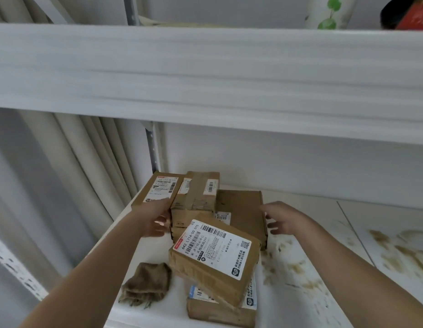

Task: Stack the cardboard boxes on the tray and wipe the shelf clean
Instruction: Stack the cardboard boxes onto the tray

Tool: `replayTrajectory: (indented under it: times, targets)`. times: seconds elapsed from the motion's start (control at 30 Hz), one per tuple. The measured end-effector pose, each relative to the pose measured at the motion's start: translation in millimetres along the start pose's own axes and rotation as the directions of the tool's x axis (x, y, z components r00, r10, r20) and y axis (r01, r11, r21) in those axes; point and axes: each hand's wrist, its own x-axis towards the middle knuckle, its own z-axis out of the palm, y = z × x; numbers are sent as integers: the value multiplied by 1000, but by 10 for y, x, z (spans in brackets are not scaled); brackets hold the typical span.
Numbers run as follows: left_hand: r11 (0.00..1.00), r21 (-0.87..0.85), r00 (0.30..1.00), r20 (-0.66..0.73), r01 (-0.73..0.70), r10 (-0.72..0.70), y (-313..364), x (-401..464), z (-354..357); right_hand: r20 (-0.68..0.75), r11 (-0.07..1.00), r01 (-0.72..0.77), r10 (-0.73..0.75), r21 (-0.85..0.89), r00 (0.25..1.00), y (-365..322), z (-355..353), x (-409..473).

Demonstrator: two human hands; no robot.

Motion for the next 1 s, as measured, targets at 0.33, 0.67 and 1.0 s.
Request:
replayTrajectory:
  times: [0.33, 0.67, 1.0]
  targets:
    - [962, -238, 940, -339, -131, 44, -167, 278, -265, 66, 1000, 18, -19, 24, 998, 168, 132, -51]
    - [966, -250, 951, -310, -65, -17, -218, 208, -257, 31, 998, -3, 2, 60, 1000, 189, 143, 23]
    - [836, -536, 910, -395, -121, -122, -223, 536, -264, 18, 994, -12, 10, 110, 1000, 199, 123, 37]
